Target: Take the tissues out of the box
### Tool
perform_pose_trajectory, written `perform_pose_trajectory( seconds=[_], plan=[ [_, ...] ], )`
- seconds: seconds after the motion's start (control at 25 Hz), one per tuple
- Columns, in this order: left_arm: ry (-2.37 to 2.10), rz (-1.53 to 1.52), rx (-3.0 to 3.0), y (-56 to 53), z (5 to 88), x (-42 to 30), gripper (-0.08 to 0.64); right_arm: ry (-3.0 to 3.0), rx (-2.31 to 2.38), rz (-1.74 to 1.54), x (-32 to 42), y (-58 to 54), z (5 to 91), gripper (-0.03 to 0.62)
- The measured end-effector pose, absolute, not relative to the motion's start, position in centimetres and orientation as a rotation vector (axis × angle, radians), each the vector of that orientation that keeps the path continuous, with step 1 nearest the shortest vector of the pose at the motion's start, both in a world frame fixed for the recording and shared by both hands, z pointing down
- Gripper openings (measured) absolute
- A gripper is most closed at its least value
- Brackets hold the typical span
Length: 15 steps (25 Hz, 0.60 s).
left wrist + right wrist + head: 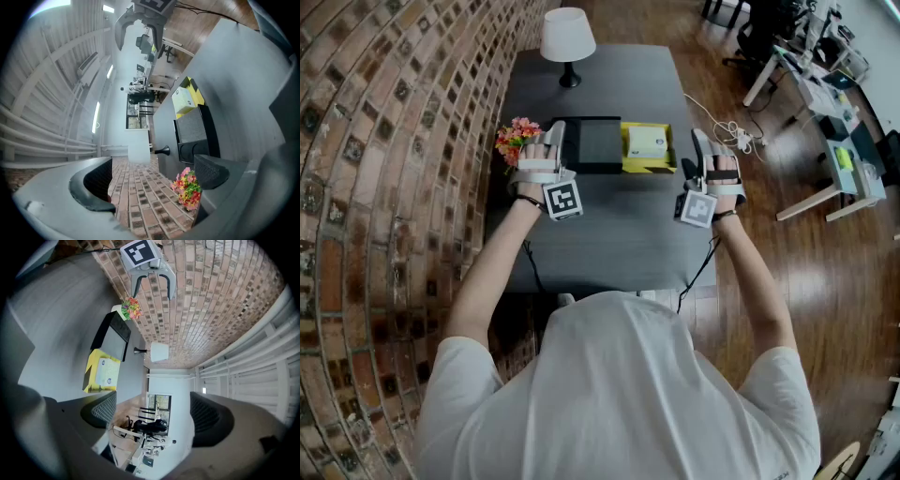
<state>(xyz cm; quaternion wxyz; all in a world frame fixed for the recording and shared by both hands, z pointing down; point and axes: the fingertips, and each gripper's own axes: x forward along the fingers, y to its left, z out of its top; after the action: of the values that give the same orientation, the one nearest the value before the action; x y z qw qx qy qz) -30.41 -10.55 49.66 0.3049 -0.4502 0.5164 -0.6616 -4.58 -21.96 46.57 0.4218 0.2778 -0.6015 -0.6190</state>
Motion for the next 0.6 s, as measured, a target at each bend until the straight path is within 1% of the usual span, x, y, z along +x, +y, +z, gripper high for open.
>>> perform_pose_trajectory(
  seconds=[0.36, 0.48, 0.6],
  plan=[
    [1.335, -1.759, -1.286, -12.5, 51.9, -28.9, 0.548, -1.474, 0.73, -1.483, 0.5, -24.1, 47.0, 0.486],
    [1.357, -1.717, -1.339, -13.2, 52.1, -28.2, 0.526, -1.465, 0.729, -1.456, 2.1, -24.4, 47.7, 0.486],
    [1.357, -1.703, -1.388, -13.8, 52.6, -27.8, 0.526, -1.457, 0.727, -1.425, 3.4, -24.7, 48.5, 0.486]
  ],
)
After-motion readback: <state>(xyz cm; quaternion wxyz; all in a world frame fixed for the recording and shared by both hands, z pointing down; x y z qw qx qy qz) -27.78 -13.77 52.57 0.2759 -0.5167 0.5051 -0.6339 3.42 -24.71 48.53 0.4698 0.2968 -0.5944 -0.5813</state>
